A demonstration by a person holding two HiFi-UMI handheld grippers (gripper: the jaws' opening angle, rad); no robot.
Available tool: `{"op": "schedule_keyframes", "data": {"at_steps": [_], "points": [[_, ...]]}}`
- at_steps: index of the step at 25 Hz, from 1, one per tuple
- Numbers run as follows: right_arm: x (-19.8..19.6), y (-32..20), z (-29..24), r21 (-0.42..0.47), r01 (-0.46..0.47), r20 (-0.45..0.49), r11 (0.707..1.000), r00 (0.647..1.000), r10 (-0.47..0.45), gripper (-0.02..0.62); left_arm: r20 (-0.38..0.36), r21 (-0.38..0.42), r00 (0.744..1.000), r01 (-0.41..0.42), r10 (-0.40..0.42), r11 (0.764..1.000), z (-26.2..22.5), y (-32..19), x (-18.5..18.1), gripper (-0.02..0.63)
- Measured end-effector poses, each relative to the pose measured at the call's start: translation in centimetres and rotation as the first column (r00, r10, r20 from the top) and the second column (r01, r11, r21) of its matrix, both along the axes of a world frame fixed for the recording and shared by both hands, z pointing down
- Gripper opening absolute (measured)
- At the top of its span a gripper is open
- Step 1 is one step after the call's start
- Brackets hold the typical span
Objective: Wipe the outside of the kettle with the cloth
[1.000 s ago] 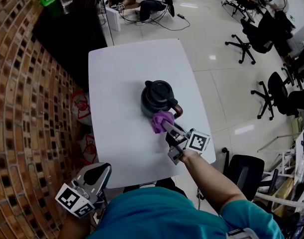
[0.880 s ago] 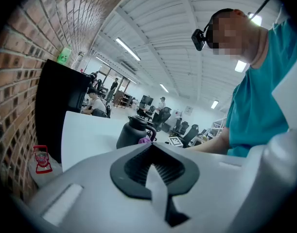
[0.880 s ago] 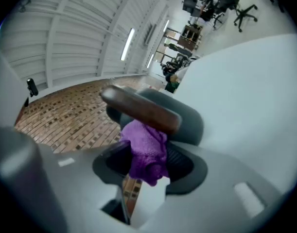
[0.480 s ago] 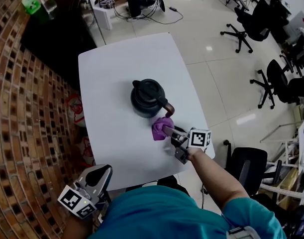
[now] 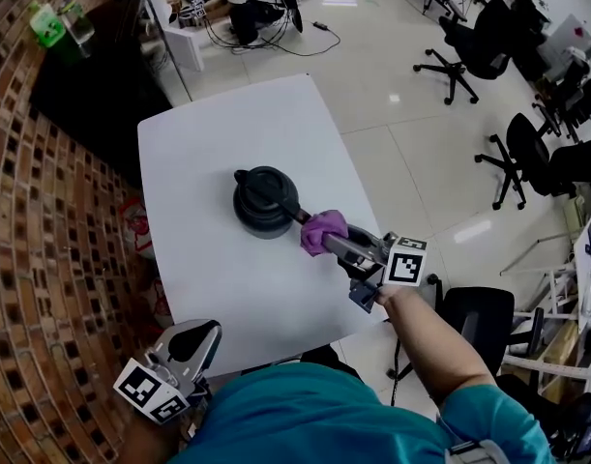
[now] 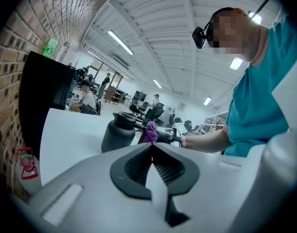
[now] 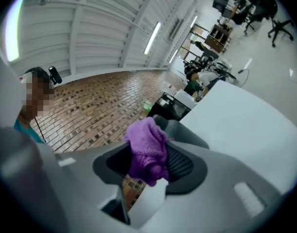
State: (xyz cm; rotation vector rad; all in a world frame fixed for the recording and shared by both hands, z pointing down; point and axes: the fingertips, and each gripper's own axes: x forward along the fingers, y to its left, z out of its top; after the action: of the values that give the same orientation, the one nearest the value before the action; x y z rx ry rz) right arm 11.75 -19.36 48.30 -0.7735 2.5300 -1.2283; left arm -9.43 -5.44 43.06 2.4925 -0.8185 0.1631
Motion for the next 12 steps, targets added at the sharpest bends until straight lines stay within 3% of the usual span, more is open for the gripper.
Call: {"op": "schedule_keyframes", "data": {"at_steps": [3, 7, 12], "points": [[0.4, 0.7, 3.9, -0.090, -0.002, 0.027, 0.996, 1.000, 0.005, 0.184, 0.012, -0.010, 1.000, 0.010, -0.010, 1.000, 0.3, 0.0, -0.1, 0.000], [0.2, 0.8, 8.8, -0.182, -0.003, -0.015, 0.983, 1.000, 0.000, 0.184, 0.022, -0.036, 0.999, 0.034, -0.033, 0.999, 1.3, -0.3, -0.2, 0.000], [3.0, -1.1, 8.8, -0.165, -0.022, -0.092, 0.986, 0.996, 0.007, 0.184, 0.037, -0.036, 0.999, 0.030, -0.029, 0.999, 1.1, -0.6, 0.5, 0.000]]}}
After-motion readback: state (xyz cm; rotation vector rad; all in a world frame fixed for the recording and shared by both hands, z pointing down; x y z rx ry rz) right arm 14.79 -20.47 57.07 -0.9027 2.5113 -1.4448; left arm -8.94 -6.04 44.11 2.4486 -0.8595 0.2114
